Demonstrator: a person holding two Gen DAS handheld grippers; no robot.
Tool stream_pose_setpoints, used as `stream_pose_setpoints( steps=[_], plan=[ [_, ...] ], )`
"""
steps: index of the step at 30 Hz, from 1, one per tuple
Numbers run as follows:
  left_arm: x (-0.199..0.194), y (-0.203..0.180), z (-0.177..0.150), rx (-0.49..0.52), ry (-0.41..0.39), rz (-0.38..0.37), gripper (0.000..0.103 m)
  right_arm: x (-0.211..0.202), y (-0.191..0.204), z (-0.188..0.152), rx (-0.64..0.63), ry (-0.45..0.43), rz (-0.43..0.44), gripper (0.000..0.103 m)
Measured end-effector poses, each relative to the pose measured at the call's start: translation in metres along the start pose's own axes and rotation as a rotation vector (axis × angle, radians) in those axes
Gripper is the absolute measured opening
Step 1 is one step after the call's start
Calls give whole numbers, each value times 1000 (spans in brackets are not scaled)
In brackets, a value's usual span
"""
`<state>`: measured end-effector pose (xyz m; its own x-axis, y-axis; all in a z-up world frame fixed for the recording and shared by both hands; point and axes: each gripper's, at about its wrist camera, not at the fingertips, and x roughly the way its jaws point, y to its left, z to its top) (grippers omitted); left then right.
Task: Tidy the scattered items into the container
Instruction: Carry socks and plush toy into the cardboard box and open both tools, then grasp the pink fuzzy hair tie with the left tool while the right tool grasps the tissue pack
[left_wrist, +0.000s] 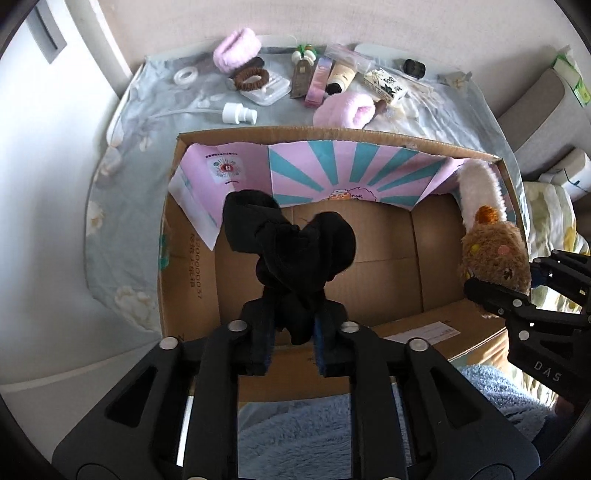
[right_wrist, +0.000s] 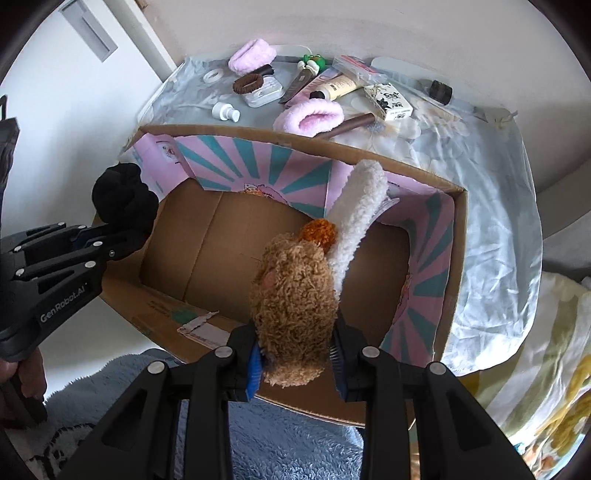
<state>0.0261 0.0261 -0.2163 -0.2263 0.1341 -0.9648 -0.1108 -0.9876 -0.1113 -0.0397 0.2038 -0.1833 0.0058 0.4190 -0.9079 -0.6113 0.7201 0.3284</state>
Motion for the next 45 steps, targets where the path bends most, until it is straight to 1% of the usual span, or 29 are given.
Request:
stream_pose_setpoints(
  steps=[1, 2, 3, 4, 5, 6, 9, 11, 12, 17, 21, 23, 25, 27, 30, 32, 34, 37, 38, 41, 43, 45],
  plan=[
    [0, -1, 0, 2, 2, -3, 44, 0, 1, 0, -2, 5, -5, 33],
    [-1, -1, 0, 4, -2, -7, 56, 1, 1, 0, -15, 21, -16, 35],
    [-3, -2, 0, 8, -6, -7, 61, 2, 3, 0, -33, 39, -37, 37],
    [-4, -4, 0, 14, -8, -4, 70, 3, 4, -1, -44, 46, -58, 40],
    [-4, -6, 1, 21, -9, 1, 76, 3, 5, -2, -52, 45, -72, 41],
    [-4, -7, 1, 28, -10, 7, 78, 2, 5, -2, -57, 41, -75, 41],
    [-5, -11, 3, 42, -9, 14, 80, -3, 5, -2, -58, 25, -61, 43],
    [-6, -12, 4, 47, -8, 23, 82, -6, 4, -1, -57, 6, -68, 49],
    [-6, -12, 5, 48, -8, 26, 83, -8, 4, -1, -57, -5, -66, 50],
    [-8, -10, 7, 37, -18, 25, 84, -17, 2, 0, -46, -45, -63, 51],
    [-10, -3, 11, 18, -30, 20, 84, -24, -7, 2, -9, -77, -49, 51],
    [-13, 4, 15, 4, -41, 14, 84, -28, -13, 4, 11, -93, -47, 51],
    [-18, 14, 22, -44, -60, 18, 84, -34, -21, 7, 27, -113, -53, 51],
    [-26, 26, 32, -61, -86, 29, 84, -40, -28, 12, 33, -129, -67, 51],
    [-40, 44, 52, -76, -136, 66, 85, -49, -40, 21, 40, -143, -89, 51],
    [-51, 54, 70, -73, -175, 94, 93, -55, -50, 29, 46, -157, -101, 51],
    [-59, 61, 88, -63, -221, 118, 97, -61, -61, 39, 55, -176, -116, 51],
    [-64, 67, 123, -28, -274, 154, 99, -73, -76, 61, 48, -214, -115, 51],
    [-63, 68, 134, -14, -288, 165, 101, -75, -80, 70, 42, -225, -114, 51],
    [-49, 68, 166, 48, -322, 195, 102, -72, -89, 94, 16, -245, -117, 51],
    [-29, 68, 187, 100, -311, 199, 102, -62, -93, 111, -8, -238, -125, 51],
    [-8, 70, 204, 123, -280, 181, 102, -50, -94, 125, -31, -223, -128, 51]
  ],
)
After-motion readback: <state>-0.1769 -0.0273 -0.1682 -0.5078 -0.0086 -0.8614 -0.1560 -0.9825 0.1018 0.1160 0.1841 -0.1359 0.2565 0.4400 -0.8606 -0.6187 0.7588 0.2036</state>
